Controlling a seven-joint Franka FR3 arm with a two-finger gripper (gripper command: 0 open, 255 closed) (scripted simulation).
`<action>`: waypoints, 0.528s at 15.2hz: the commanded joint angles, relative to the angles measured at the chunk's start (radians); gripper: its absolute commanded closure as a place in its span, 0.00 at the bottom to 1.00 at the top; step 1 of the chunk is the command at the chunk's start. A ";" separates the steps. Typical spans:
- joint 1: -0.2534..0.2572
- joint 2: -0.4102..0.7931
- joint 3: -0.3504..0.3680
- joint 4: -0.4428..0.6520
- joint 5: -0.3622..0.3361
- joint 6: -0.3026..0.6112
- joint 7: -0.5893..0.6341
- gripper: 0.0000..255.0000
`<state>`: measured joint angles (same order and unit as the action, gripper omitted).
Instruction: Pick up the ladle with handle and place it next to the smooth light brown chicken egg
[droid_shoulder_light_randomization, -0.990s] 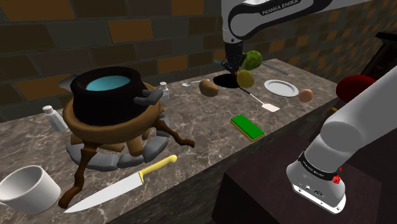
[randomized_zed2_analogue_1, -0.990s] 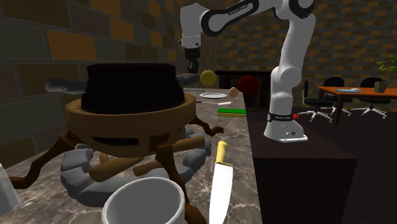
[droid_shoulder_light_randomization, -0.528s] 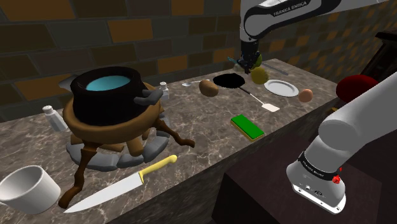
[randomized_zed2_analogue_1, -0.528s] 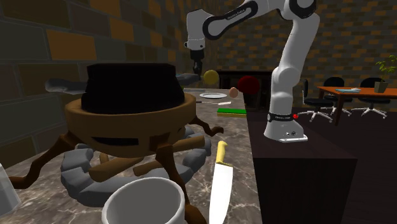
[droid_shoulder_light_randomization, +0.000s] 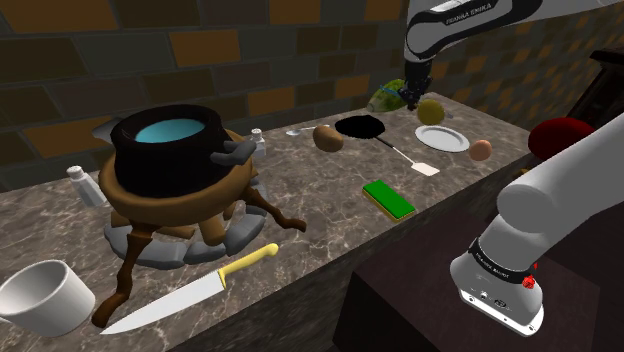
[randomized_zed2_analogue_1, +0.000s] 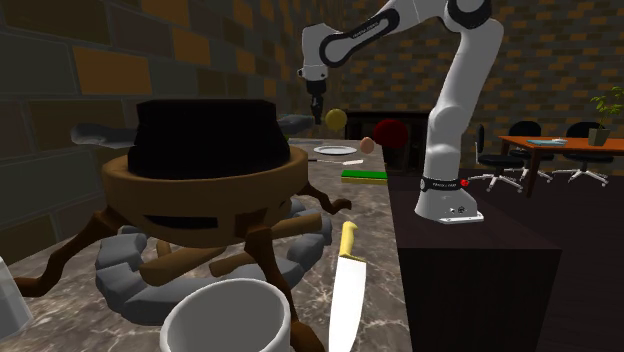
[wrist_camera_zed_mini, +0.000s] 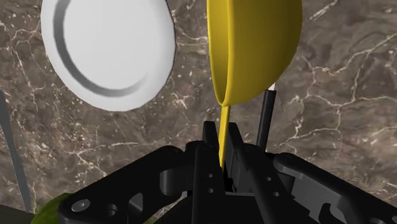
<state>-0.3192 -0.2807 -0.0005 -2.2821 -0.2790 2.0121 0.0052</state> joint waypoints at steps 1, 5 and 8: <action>-0.021 0.007 -0.033 0.006 -0.010 0.013 -0.048 1.00; -0.063 0.036 -0.098 0.031 -0.025 0.043 -0.143 1.00; -0.094 0.069 -0.145 0.062 -0.029 0.064 -0.216 1.00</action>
<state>-0.4010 -0.2253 -0.1270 -2.2359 -0.3071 2.0702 -0.1791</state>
